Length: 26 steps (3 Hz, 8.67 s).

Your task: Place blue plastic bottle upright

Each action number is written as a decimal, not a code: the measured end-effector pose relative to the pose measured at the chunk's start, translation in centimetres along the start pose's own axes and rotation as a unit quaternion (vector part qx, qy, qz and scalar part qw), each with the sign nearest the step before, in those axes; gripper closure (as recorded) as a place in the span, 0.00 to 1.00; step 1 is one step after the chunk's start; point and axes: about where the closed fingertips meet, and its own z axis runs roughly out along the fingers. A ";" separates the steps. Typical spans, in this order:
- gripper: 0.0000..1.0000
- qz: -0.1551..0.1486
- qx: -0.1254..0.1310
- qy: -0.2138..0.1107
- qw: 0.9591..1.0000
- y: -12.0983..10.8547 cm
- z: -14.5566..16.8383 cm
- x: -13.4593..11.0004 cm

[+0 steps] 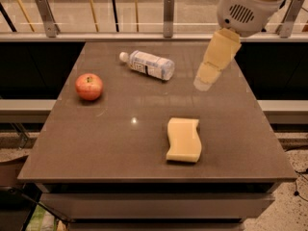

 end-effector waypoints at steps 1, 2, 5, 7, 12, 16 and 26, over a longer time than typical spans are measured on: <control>0.00 0.023 0.035 0.037 0.998 -3.4 4.4 -3.9; 0.00 0.022 0.037 0.033 0.999 -3.6 4.6 -4.2; 0.00 0.039 -0.010 0.008 0.999 -7.0 5.0 -8.3; 0.00 0.061 -0.035 -0.002 0.998 -8.6 8.0 -10.8; 0.00 0.026 -0.064 0.048 0.996 -8.8 18.2 -17.9; 0.00 0.002 -0.100 0.061 0.993 -8.2 23.5 -19.5; 1.00 0.014 -0.016 -0.122 0.992 -10.9 17.4 -19.3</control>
Offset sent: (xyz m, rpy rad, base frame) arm 0.0933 0.0190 -0.0425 -0.1256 0.0125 -0.1127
